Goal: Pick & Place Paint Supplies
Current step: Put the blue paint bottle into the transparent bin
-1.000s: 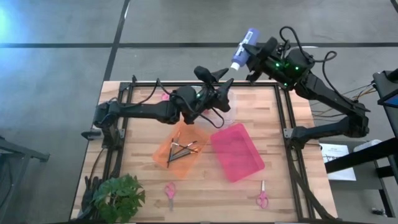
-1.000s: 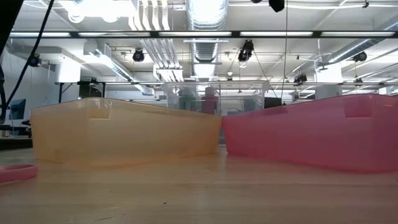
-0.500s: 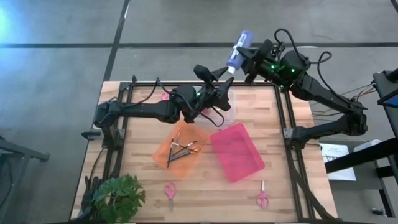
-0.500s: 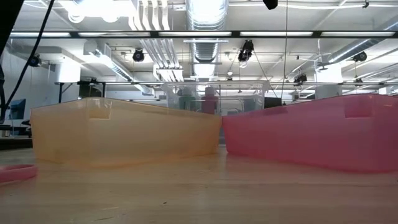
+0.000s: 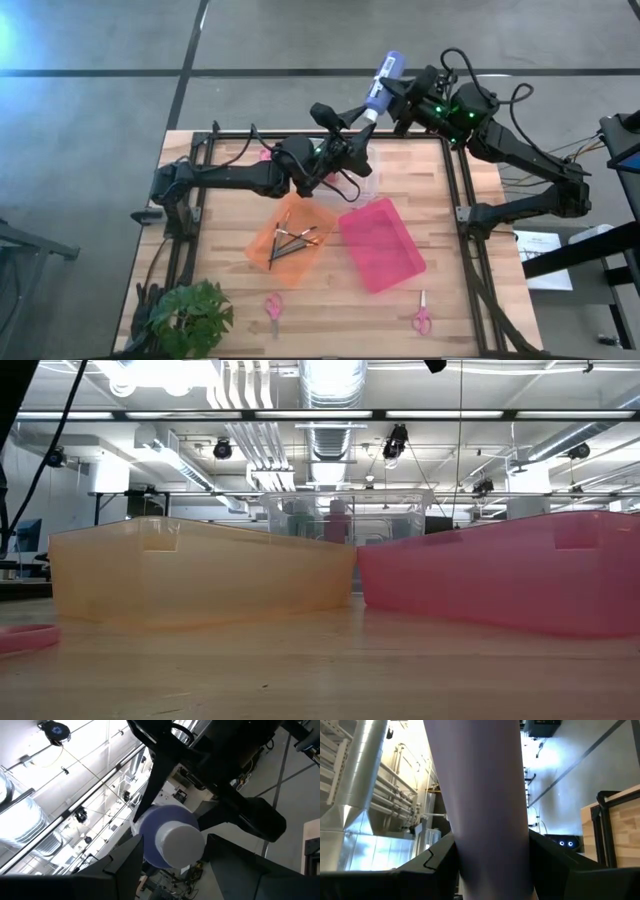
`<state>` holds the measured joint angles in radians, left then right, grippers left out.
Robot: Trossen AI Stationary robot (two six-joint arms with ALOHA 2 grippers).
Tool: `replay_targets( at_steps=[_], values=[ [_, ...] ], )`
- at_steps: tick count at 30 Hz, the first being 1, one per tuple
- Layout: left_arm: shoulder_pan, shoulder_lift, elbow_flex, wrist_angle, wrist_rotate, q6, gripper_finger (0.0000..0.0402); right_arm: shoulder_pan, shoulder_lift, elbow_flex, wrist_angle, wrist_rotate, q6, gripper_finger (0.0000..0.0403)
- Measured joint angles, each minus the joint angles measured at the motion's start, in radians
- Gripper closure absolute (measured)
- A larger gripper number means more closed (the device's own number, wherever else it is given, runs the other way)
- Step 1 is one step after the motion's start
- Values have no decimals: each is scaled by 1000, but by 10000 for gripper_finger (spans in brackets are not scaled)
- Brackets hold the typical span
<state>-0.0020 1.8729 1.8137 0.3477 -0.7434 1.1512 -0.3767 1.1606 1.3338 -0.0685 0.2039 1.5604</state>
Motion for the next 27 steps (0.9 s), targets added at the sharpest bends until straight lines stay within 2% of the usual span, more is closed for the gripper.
replay_targets(
  at_steps=[5,12,15,27],
  values=[
    [4,0,0,3,3,-3,185,0,0,0,0,0,0,216],
    [13,0,0,-3,32,-43,257,0,1,0,4,1,4,216],
    [15,0,0,-3,38,-48,276,-1,1,-1,4,4,2,216],
    [15,0,0,15,27,-52,279,-1,1,-7,5,0,-22,216]
  ],
)
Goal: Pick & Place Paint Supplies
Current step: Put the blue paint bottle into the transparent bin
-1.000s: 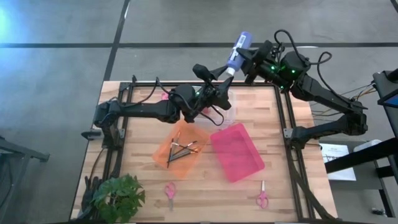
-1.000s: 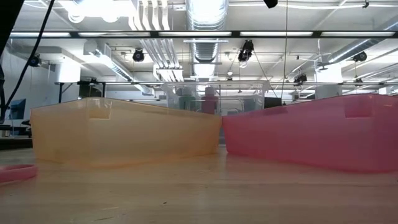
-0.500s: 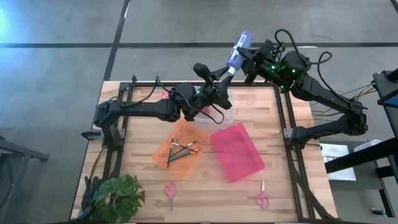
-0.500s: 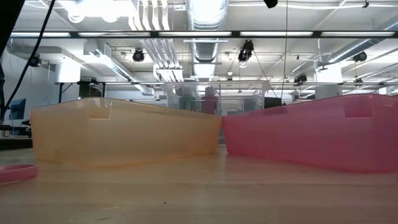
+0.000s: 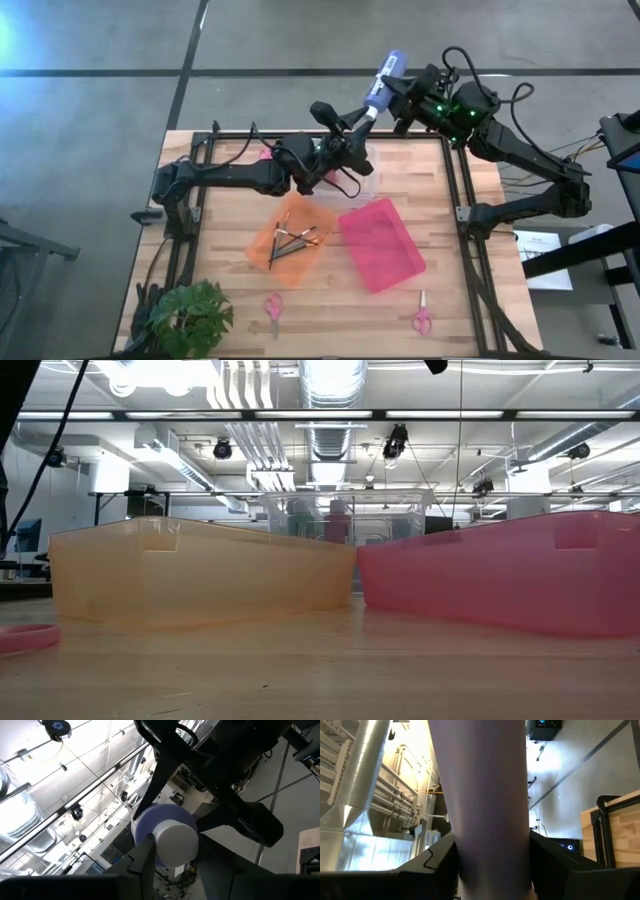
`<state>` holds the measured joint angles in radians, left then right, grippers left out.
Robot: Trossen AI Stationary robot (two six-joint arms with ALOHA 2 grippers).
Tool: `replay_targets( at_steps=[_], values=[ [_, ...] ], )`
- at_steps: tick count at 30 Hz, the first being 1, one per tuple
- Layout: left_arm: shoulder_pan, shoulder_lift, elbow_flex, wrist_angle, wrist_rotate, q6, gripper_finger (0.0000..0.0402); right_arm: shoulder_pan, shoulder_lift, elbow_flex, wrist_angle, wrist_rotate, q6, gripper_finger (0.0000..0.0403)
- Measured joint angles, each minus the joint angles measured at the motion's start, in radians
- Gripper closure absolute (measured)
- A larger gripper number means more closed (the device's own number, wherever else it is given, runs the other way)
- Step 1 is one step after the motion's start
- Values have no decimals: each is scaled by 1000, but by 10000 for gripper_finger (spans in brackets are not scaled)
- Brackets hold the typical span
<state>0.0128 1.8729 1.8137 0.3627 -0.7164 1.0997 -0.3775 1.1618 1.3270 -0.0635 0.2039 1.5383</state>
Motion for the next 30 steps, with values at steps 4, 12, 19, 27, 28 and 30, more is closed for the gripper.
replay_targets(
  at_steps=[4,12,19,27,28,30],
  values=[
    [-3,0,0,8,-34,0,280,1,-1,0,-1,-12,-24,216],
    [-26,0,35,9,-76,-5,281,30,-3,5,7,-19,-28,216],
    [-34,0,75,6,-124,-4,281,54,-3,13,9,-20,-43,216],
    [-35,-10,87,26,-181,14,282,80,-9,41,-2,-64,-124,216],
    [-35,-14,90,28,-183,23,283,84,-15,42,-1,-69,-135,216],
    [-35,-21,98,49,-190,30,286,88,-28,43,2,-81,-155,216]
  ],
)
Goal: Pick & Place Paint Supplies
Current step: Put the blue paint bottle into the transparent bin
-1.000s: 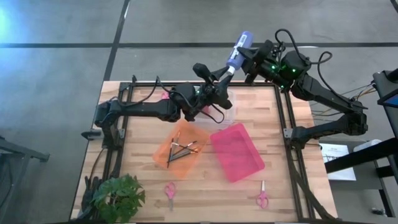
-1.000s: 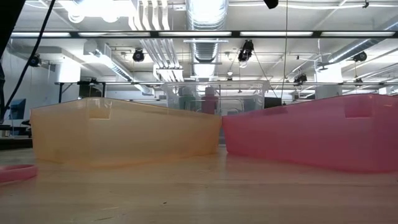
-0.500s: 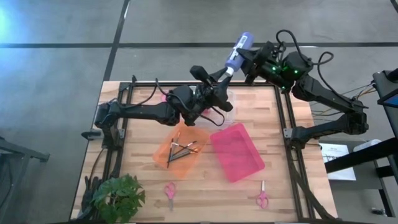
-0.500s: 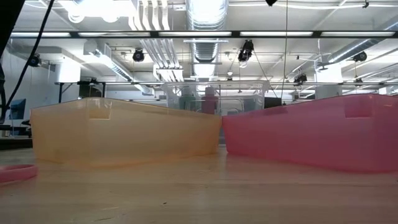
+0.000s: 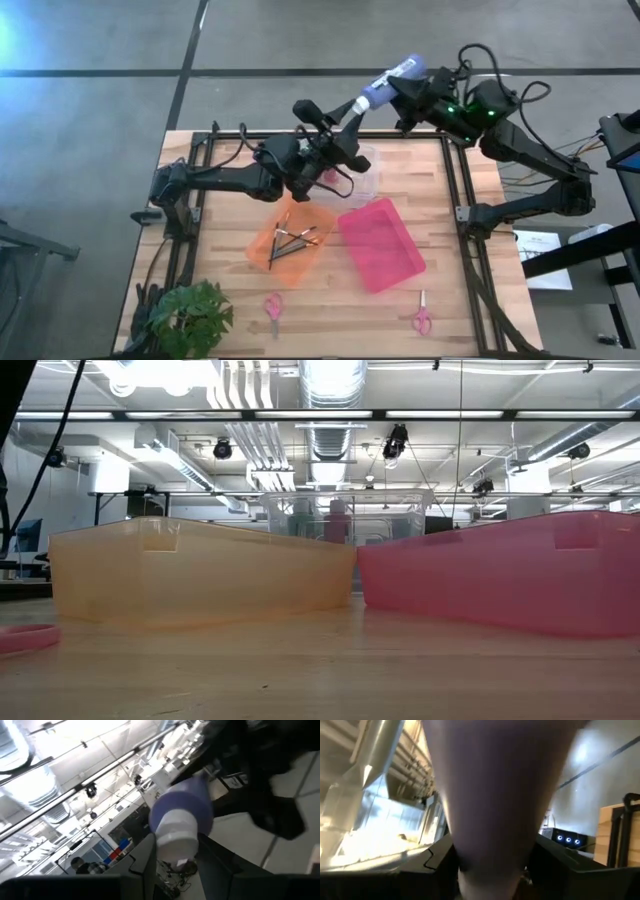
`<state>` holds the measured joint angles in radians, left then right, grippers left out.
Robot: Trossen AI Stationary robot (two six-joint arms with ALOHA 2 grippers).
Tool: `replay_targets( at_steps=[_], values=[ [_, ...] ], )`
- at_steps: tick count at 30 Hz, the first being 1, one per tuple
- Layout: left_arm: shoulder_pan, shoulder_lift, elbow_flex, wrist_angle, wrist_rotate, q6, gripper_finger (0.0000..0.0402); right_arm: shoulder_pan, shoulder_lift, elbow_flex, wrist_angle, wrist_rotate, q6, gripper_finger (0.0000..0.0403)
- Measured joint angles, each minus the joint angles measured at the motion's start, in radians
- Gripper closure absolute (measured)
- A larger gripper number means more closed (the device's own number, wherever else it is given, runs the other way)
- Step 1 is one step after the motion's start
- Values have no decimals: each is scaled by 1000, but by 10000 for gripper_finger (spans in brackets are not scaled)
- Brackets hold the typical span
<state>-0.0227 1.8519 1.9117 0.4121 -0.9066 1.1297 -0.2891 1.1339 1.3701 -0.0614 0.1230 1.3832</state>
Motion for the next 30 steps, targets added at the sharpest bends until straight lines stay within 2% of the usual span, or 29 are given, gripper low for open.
replay_targets(
  at_steps=[6,11,25,30],
  values=[
    [9,-17,1,70,-12,19,289,7,-28,1,8,-43,-67,216],
    [6,-26,1,60,56,-7,289,9,-45,-2,9,-48,-88,216],
    [-11,-32,1,34,91,-11,289,24,-54,-3,14,-39,-89,216],
    [-13,-33,1,25,50,-12,290,26,-54,-4,12,-24,-89,216]
  ],
)
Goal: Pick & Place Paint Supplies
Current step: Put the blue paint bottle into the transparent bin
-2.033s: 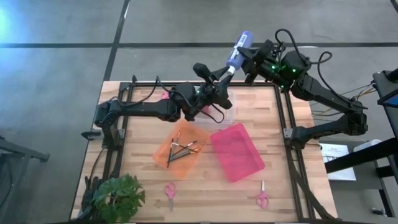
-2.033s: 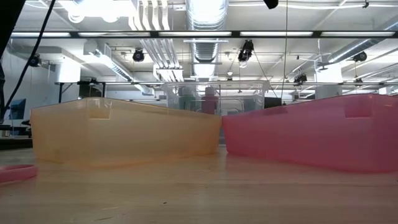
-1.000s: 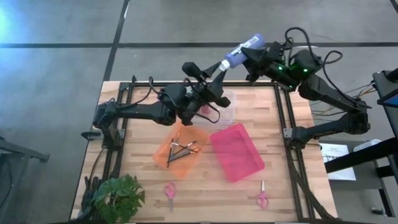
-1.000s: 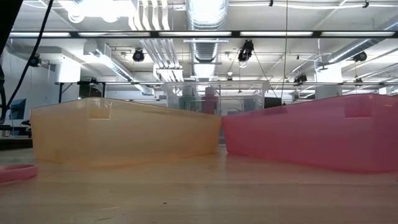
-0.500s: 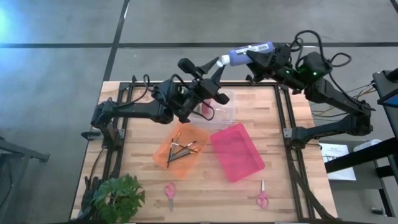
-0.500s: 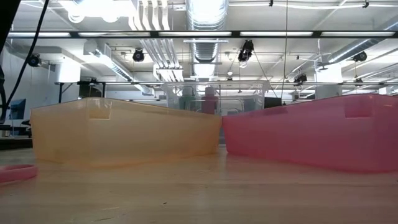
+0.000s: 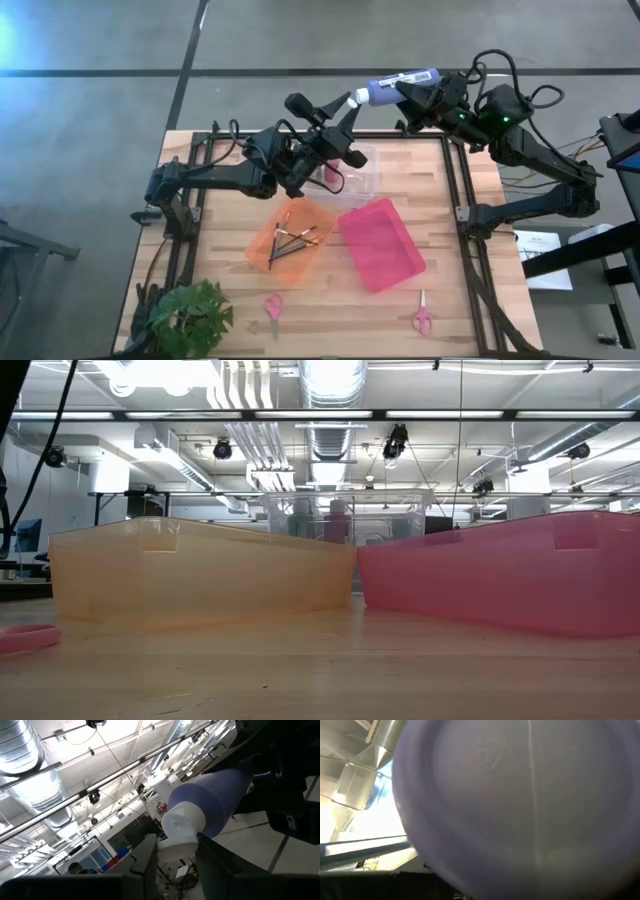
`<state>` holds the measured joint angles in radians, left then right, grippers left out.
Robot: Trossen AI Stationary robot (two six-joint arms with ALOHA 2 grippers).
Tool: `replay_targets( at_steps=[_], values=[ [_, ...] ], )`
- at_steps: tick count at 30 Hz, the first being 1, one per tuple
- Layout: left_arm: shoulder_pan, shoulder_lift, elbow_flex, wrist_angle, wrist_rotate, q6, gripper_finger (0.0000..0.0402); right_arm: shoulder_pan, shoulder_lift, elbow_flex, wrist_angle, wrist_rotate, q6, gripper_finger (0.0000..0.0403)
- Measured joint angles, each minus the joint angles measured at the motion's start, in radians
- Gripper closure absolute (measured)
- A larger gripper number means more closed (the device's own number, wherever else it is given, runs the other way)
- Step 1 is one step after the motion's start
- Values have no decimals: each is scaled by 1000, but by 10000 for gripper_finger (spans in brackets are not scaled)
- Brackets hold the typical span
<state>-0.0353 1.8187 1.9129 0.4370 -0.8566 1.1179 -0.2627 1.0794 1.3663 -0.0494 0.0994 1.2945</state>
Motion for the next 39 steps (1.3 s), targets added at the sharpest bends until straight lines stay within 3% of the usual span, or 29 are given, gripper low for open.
replay_targets(
  at_steps=[13,20,24,27,34,36,39],
  values=[
    [4,-65,6,-132,-47,-56,290,14,-21,-5,-48,-7,-22,216],
    [-6,-99,-1,-307,0,-152,290,17,-25,-3,-39,12,-19,216],
    [-12,-176,3,-523,153,-327,290,22,-27,-3,-38,-2,-28,216],
    [-9,-228,-2,-701,341,-487,290,30,-34,-2,-37,1,-42,216],
    [9,-343,-1,-865,781,-692,290,32,-44,-1,-44,5,-49,216],
    [9,-352,-3,-872,863,-708,290,32,-44,-1,-44,4,-50,216],
    [9,-368,-5,-869,875,-733,290,32,-45,-1,-44,5,-53,216]
  ],
)
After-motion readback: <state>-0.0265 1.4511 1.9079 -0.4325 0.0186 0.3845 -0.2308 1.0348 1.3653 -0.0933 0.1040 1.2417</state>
